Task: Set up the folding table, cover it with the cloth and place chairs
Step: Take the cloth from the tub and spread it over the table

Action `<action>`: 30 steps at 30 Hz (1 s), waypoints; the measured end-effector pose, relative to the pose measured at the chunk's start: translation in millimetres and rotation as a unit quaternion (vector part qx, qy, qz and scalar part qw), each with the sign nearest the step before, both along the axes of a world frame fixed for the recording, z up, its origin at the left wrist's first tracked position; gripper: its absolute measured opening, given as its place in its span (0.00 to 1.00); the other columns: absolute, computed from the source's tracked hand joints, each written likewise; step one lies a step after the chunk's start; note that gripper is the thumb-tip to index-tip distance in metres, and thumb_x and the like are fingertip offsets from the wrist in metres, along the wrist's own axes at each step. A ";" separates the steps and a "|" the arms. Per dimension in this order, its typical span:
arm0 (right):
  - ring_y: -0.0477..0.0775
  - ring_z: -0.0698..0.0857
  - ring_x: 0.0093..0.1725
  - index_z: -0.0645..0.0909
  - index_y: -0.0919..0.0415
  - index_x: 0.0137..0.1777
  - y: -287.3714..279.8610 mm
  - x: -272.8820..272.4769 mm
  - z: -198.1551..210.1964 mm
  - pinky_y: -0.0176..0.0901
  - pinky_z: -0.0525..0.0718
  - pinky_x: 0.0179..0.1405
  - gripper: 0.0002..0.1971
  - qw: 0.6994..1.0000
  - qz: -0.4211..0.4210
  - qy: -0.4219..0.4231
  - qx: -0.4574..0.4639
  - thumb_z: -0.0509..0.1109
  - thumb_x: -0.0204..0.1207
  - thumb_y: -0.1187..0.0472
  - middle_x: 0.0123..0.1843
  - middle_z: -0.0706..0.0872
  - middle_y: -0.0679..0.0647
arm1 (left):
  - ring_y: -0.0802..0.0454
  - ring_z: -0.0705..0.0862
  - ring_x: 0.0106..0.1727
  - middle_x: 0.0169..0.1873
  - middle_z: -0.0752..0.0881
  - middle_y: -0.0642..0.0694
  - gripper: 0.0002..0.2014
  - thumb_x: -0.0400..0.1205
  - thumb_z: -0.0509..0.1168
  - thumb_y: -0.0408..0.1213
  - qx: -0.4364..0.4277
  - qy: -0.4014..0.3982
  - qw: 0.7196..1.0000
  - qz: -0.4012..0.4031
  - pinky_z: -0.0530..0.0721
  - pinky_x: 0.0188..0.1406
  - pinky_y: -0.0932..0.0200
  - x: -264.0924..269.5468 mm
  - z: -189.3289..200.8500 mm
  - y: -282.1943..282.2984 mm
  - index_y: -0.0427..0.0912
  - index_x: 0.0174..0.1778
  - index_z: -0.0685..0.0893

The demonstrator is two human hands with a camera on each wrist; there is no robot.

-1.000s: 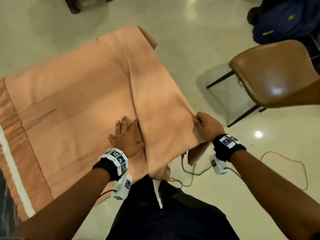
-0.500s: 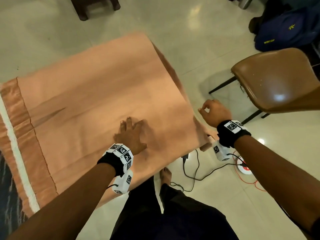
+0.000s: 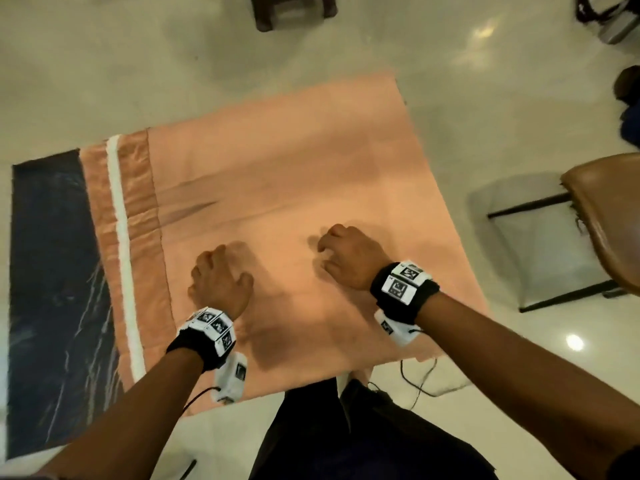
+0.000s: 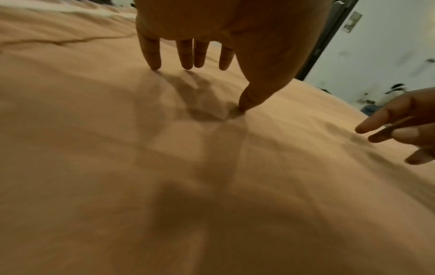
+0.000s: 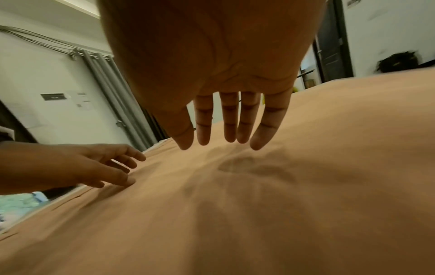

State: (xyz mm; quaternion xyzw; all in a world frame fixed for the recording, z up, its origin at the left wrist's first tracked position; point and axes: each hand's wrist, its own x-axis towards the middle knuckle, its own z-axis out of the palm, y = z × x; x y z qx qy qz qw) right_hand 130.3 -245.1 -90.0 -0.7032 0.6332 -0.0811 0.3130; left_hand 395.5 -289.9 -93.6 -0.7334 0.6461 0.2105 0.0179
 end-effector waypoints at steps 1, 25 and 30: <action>0.61 0.77 0.64 0.82 0.55 0.67 -1.1 16.3 -1.5 0.52 0.79 0.52 0.18 1.000 0.016 -0.011 0.005 0.70 0.79 0.53 0.66 0.79 0.56 | 0.31 0.68 0.74 0.76 0.67 0.36 0.37 0.75 0.70 0.45 -0.008 -0.003 1.000 0.027 0.71 0.70 0.33 18.2 -1.5 6.2 0.44 0.80 0.65; 0.57 0.78 0.56 0.77 0.50 0.64 71.3 272.8 -8.6 0.50 0.77 0.48 0.18 0.967 0.253 -0.001 -0.018 0.63 0.74 0.51 0.63 0.79 0.49 | 0.41 0.84 0.47 0.54 0.83 0.35 0.15 0.74 0.76 0.41 0.063 0.090 0.963 0.245 0.83 0.54 0.49 210.4 -10.5 155.7 0.39 0.52 0.83; 0.60 0.78 0.53 0.79 0.49 0.58 72.0 299.4 -13.5 0.48 0.72 0.45 0.12 0.989 0.148 -0.017 0.016 0.66 0.74 0.55 0.56 0.77 0.50 | 0.43 0.83 0.40 0.42 0.84 0.40 0.13 0.73 0.75 0.44 0.041 0.089 0.974 0.205 0.82 0.45 0.53 227.3 -11.7 145.9 0.45 0.36 0.76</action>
